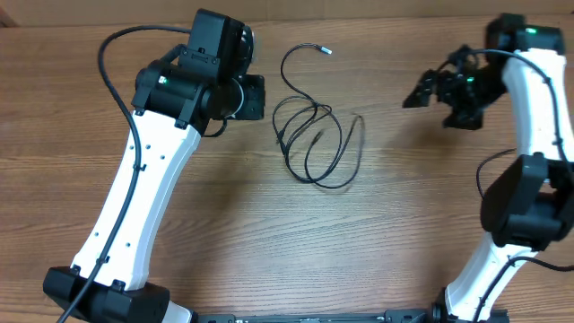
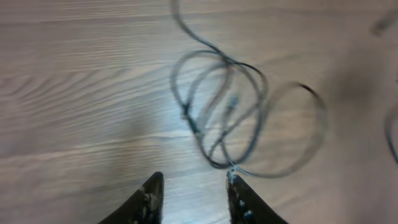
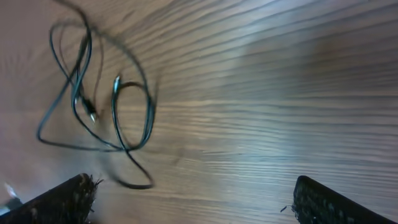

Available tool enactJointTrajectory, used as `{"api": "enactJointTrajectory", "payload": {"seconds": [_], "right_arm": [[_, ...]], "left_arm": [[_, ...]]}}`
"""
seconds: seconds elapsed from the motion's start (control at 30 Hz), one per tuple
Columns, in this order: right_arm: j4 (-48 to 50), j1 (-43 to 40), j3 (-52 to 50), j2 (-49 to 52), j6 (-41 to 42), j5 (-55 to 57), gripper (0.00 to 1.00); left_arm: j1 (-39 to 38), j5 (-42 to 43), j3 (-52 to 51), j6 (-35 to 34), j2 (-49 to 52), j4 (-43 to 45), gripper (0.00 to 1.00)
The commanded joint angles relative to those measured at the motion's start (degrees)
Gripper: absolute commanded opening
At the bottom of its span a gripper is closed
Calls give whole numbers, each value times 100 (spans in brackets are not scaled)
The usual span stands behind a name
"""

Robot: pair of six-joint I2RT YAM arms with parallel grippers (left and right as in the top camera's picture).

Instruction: Untangle cables

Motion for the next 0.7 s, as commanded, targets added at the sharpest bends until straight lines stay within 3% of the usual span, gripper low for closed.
{"api": "enactJointTrajectory", "payload": {"seconds": [0.0,0.13,0.33,0.47,0.5,0.6,0.67], "right_arm": [[98,466,-199,-111,-44,111,100],[264,953,-494,-109,-37,402,100],[452,1445,-1058,-98,319,1047,100],[654,1521,-1478,-98,557,1121,98],[699,1521,-1572,-98,612,1121,92],[852,1521,-1832,-98,610,1102,56],[916,1521,-1897,-98,608,1104,37]], "left_arm": [[2,-658,83,-881,166,26,41],[-2,-197,83,-894,457,31,41],[-44,1764,83,229,1082,157,40],[-146,1932,83,481,1471,223,41],[-186,1930,83,540,1569,260,41],[-319,1926,83,581,1853,457,42],[-398,1849,83,579,2015,579,43]]}}
